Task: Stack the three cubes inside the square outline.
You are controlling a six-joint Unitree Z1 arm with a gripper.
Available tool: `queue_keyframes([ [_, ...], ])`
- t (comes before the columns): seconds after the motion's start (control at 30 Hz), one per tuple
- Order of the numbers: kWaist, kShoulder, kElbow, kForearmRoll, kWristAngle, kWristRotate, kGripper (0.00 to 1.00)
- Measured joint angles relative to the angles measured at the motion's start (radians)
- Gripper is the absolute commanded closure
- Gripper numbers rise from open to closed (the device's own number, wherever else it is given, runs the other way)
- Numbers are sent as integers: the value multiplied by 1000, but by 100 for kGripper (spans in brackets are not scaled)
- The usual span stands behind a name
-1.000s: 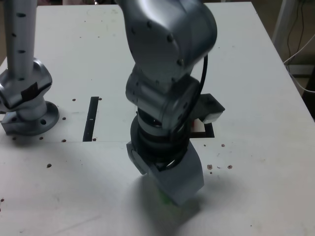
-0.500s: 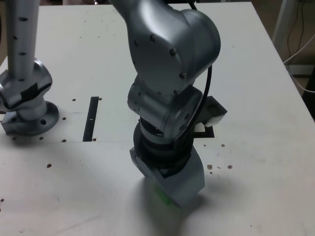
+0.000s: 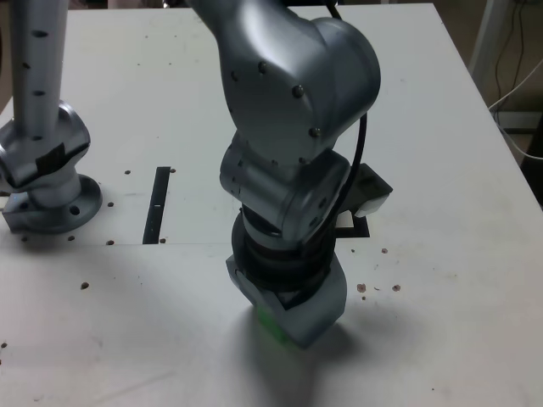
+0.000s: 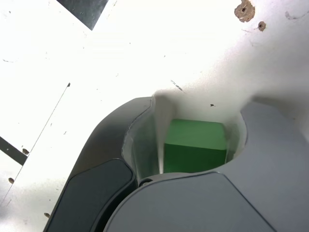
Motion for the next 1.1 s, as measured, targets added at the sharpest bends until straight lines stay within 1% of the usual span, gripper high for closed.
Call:
queue_keyframes([
  [0.3,0,0,-7,13,0,-2,66],
  [0.43,2,-12,-34,61,0,-3,66],
  [0.5,15,-29,-62,98,-9,-4,66],
  [0.67,86,-52,-130,197,-50,-37,66],
  [0.8,162,-79,-167,282,-80,-118,66],
  [0.97,248,-133,-178,329,-103,-200,66],
  [1.1,313,-171,-182,363,-107,-255,66],
])
